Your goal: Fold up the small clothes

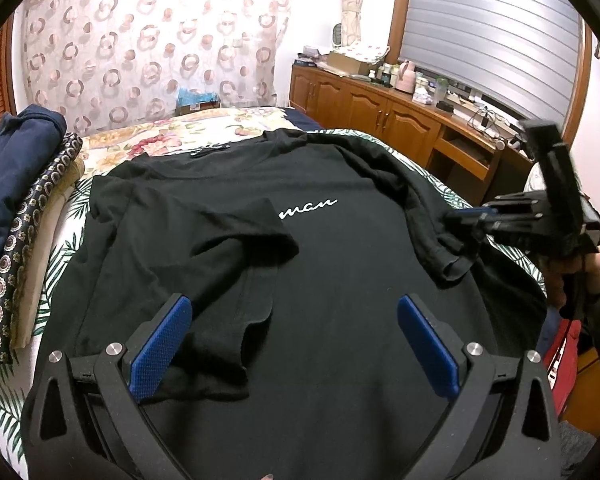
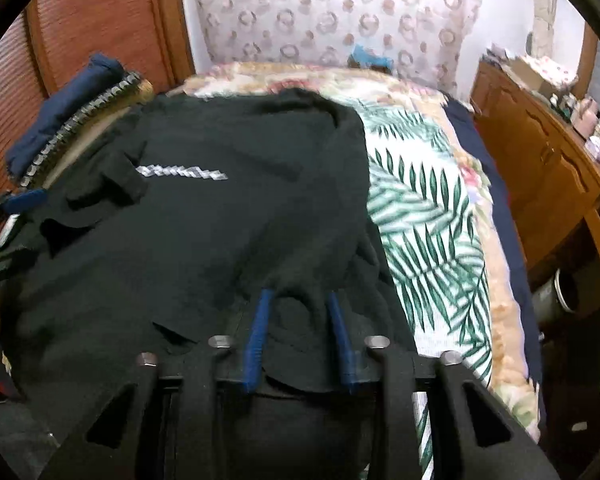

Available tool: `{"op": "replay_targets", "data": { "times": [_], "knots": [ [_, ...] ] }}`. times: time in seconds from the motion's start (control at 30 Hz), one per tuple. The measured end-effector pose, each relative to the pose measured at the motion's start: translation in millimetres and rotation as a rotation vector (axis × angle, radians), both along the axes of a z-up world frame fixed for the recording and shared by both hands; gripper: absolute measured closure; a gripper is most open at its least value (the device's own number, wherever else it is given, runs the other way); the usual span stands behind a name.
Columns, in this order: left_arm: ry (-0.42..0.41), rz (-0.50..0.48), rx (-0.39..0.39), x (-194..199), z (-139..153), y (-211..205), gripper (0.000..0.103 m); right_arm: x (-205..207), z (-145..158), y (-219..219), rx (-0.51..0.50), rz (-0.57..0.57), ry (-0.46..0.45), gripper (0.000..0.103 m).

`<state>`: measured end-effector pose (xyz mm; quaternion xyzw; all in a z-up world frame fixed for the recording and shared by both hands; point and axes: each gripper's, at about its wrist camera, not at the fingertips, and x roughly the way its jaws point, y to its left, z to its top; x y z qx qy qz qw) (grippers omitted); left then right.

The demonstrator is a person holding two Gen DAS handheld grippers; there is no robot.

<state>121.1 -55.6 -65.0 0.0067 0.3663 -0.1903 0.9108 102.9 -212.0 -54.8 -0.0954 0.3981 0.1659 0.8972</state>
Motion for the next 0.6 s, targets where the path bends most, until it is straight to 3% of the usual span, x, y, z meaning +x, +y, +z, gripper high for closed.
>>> {"op": "replay_targets", "data": {
  "times": [0.17, 0.33, 0.47, 0.6],
  "knots": [
    [0.000, 0.012, -0.009, 1.7, -0.2, 2.7, 0.000, -9.4, 44.1, 12.5, 0.076, 0.079, -0.122, 0.099],
    [-0.007, 0.022, -0.009, 0.5, 0.8, 5.7, 0.000, 6.9, 75.0, 41.2, 0.155, 0.165, -0.117, 0.099],
    [-0.006, 0.036, -0.020, 1.2, -0.6, 12.0, 0.000, 29.0, 71.5, 69.9, 0.193, 0.248, -0.075, 0.099],
    [-0.001, 0.048, -0.027, 1.9, -1.4, 18.4, 0.000, 54.7, 60.8, 88.1, 0.186, 0.263, -0.056, 0.082]
  ]
}}
